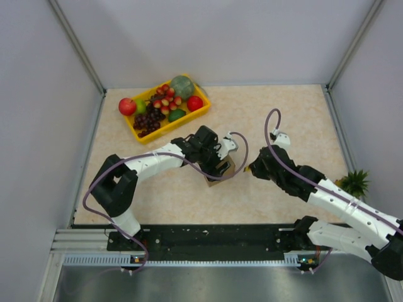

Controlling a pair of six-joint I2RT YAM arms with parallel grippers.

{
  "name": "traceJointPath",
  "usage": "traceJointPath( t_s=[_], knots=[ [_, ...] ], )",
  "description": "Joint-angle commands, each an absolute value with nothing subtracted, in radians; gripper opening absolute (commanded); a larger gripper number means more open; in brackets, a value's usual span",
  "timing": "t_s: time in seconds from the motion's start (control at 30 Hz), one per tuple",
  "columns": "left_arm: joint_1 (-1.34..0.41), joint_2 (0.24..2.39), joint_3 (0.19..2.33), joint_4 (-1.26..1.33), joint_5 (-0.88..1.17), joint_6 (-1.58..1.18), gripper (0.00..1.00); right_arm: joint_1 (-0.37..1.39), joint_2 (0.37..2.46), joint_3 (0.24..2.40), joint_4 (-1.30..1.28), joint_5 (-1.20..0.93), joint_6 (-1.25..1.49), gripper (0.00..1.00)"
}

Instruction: Unpack the express box

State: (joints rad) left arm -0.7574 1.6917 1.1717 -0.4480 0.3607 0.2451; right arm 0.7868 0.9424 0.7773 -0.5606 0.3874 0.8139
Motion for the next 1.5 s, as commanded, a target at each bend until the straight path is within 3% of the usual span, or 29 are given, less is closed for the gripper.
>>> traceJointPath(
  t_s=[0.0,0.23,0.37,0.83,1.47],
  knots=[
    [-0.781,1.666,1.129,-0.354,0.232,0.287,0.74,0.773,0.901,0.750,-0.483,0.357,0.821,0.00],
    [-0.798,1.635,1.057,-0.298,0.150,0.405,0.55,0.759,0.825,0.672,-0.402,0.348,0.795,0.00],
    [-0.819,1.591,0.970,-0.233,0.137,0.504,0.50,0.733,0.798,0.637,-0.336,0.330,0.764,0.00],
    [-0.834,1.583,0.904,-0.201,0.120,0.643,0.42,0.712,0.839,0.604,-0.057,0.247,0.693,0.00],
    [-0.834,1.614,0.937,-0.247,0.169,0.624,0.38,0.712,0.882,0.588,-0.008,0.224,0.699,0.00]
  ],
)
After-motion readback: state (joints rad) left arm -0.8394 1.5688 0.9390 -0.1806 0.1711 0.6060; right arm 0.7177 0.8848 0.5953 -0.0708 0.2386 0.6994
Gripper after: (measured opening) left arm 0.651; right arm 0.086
